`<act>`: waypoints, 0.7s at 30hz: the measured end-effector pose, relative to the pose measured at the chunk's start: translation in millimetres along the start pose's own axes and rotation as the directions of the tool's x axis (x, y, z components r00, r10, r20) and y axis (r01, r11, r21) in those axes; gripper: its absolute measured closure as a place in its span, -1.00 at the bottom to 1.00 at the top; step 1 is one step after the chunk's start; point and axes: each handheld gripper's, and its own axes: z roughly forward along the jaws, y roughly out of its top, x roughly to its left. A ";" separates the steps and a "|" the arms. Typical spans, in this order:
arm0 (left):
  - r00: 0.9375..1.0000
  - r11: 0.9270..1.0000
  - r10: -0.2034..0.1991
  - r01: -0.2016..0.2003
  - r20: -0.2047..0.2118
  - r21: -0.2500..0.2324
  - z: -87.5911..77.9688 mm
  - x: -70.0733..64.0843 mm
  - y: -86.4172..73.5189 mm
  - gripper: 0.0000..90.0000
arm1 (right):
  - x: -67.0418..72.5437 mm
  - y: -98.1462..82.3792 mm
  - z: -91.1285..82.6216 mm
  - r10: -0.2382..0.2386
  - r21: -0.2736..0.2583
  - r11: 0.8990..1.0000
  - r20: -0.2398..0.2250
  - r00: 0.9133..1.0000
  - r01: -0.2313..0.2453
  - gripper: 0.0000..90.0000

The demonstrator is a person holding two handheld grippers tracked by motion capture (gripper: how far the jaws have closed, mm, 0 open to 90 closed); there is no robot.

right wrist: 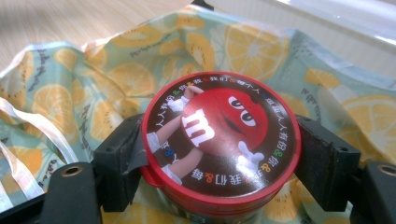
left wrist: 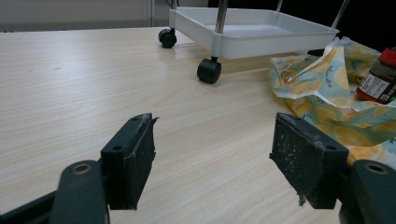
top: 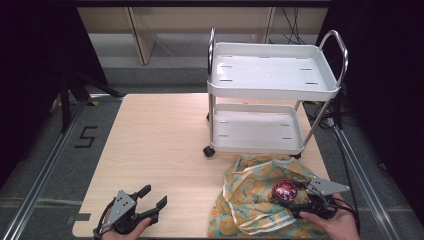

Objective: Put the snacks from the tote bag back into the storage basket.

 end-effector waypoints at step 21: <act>1.000 1.000 0.000 0.001 0.010 -0.010 0.7 0.7 -0.4 -0.35 | -1.7 11.7 -2.0 -0.012 -0.050 0.999 -0.025 1.000 0.011 -0.42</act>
